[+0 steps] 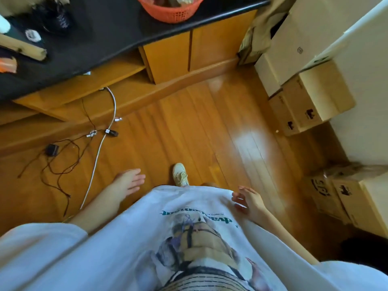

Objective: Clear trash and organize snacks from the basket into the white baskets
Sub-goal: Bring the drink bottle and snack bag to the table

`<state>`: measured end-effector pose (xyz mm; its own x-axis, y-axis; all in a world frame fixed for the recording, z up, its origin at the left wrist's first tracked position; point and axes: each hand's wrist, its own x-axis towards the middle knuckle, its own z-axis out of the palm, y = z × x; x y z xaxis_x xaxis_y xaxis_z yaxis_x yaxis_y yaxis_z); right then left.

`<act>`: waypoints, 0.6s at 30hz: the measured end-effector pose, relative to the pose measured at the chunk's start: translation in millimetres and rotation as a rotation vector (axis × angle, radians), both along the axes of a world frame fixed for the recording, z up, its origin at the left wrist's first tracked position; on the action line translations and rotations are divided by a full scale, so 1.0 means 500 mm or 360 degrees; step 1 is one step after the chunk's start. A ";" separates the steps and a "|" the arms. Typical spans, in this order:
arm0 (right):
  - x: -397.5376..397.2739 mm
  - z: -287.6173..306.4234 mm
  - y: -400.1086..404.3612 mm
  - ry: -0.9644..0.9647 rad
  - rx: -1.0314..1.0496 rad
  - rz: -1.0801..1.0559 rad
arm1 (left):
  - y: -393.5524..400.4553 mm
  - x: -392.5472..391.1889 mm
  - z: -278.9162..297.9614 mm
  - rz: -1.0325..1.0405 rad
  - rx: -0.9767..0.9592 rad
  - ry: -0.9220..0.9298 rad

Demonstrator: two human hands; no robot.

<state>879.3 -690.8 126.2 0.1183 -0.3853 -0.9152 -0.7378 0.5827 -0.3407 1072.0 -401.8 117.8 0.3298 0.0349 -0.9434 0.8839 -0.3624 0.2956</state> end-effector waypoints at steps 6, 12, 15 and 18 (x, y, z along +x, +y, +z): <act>0.127 -0.011 -0.090 0.0149 -0.0074 -0.0214 | -0.202 0.216 0.050 -0.0191 -0.0189 -0.0198; 0.331 -0.037 -0.204 0.0170 0.0015 -0.0153 | -0.299 0.368 0.038 -0.0120 -0.0269 -0.0123; 0.478 -0.040 -0.268 0.0129 0.0045 -0.0027 | -0.314 0.440 0.030 0.0017 -0.0190 -0.0091; 0.639 -0.025 -0.330 0.0084 0.0047 0.0189 | -0.317 0.507 0.033 0.0192 -0.0097 -0.0088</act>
